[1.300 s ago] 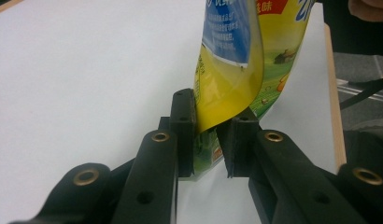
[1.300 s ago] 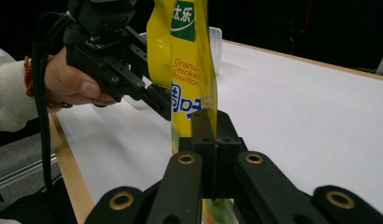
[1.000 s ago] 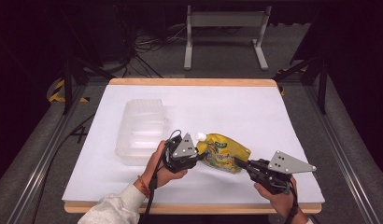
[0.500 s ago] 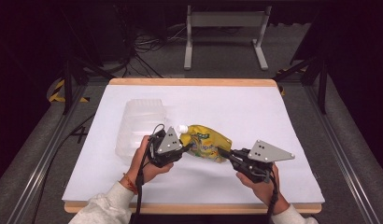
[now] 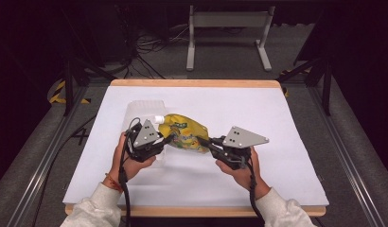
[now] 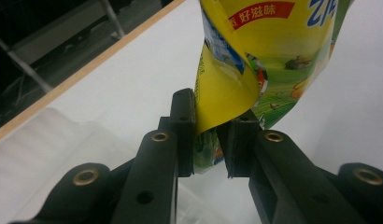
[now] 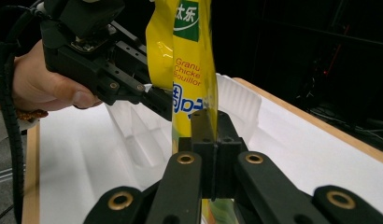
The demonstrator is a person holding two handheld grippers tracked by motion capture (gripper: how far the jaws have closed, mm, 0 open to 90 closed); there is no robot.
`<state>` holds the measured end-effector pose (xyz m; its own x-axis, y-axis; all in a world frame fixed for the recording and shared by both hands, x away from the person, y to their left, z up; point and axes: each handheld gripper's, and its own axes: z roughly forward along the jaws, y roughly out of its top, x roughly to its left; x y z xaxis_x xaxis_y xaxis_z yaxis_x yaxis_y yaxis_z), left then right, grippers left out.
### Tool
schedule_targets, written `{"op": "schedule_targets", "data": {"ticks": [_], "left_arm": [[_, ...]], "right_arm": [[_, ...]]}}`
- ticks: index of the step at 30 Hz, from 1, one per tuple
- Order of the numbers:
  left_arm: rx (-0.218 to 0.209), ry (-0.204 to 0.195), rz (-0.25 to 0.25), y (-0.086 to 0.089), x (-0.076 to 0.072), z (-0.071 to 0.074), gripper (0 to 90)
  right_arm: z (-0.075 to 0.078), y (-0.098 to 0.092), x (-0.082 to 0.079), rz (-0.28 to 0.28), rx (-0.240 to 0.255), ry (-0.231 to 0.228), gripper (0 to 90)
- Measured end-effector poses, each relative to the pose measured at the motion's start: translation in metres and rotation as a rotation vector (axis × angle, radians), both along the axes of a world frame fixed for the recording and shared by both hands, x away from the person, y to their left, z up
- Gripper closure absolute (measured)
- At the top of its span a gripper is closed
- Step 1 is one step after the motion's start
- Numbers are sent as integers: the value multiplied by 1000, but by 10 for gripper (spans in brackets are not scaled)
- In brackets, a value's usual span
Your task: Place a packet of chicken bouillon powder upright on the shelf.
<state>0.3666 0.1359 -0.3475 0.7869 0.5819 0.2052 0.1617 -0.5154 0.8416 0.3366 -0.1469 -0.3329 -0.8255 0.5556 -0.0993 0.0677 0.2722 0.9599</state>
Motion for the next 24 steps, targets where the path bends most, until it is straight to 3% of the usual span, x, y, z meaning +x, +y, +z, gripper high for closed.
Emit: {"op": "schedule_targets", "data": {"ticks": [15,18,24], "left_arm": [[-48,-46,138,51,9,7,772],[-70,-43,162,57,14,5,774],[-73,-41,203,67,23,0,776]], "right_arm": [[15,59,33,44,-32,-39,900],[16,67,38,52,-31,-38,900],[10,82,55,54,-20,-18,900]]}}
